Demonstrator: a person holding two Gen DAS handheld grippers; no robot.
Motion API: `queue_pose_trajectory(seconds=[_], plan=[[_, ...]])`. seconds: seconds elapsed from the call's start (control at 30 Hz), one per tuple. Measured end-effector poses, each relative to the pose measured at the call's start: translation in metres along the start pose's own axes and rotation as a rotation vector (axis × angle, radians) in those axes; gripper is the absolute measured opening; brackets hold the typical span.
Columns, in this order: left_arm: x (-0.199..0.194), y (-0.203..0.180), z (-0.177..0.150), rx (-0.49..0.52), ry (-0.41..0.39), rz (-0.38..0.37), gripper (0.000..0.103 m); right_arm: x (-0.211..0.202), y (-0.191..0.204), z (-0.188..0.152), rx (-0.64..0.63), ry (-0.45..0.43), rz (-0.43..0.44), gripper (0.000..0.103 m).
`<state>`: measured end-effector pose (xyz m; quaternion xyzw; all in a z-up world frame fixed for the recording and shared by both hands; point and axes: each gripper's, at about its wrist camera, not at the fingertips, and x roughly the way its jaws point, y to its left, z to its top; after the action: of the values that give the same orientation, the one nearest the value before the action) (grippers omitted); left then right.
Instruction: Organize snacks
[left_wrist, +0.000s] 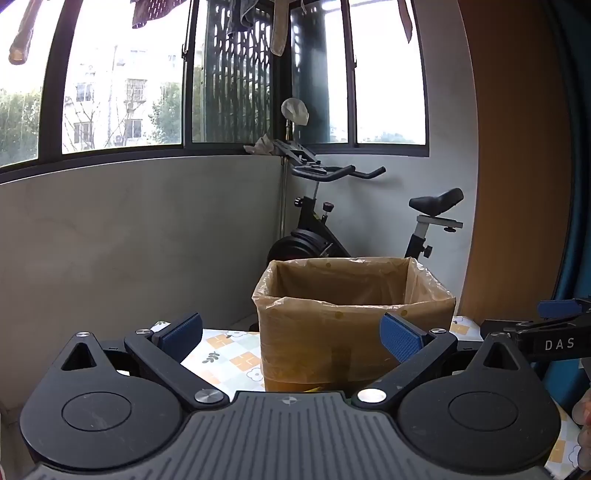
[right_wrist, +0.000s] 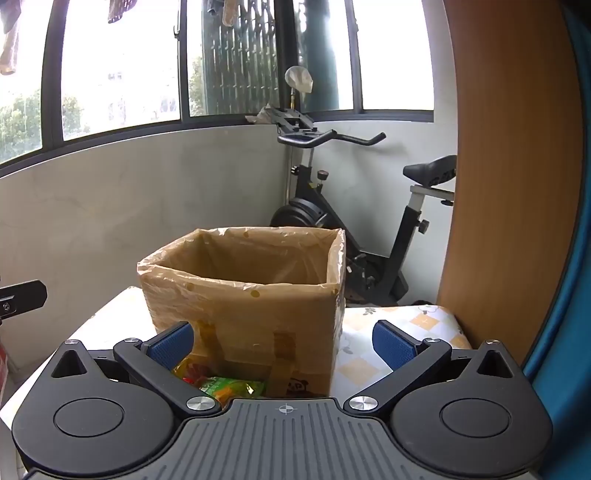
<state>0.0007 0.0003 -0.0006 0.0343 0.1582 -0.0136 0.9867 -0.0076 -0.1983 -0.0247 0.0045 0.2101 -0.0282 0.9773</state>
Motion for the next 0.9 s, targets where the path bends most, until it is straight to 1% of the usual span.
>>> queue_pose_trajectory(seconds=[0.23, 0.27, 0.9], plan=[[0.0073, -0.0016, -0.0004, -0.004, 0.016, -0.027, 0.103, 0.0, -0.0003, 0.0001, -0.001, 0.001, -0.003, 0.103], [0.0014, 0.0037, 0.0008, -0.016, -0.001, 0.005, 0.103, 0.0001, -0.0004, 0.0003, -0.001, 0.001, -0.003, 0.103], [0.0035, 0.0009, -0.0023, -0.016, 0.001, 0.006, 0.103, -0.0014, -0.0011, 0.0005, -0.002, -0.003, -0.002, 0.103]])
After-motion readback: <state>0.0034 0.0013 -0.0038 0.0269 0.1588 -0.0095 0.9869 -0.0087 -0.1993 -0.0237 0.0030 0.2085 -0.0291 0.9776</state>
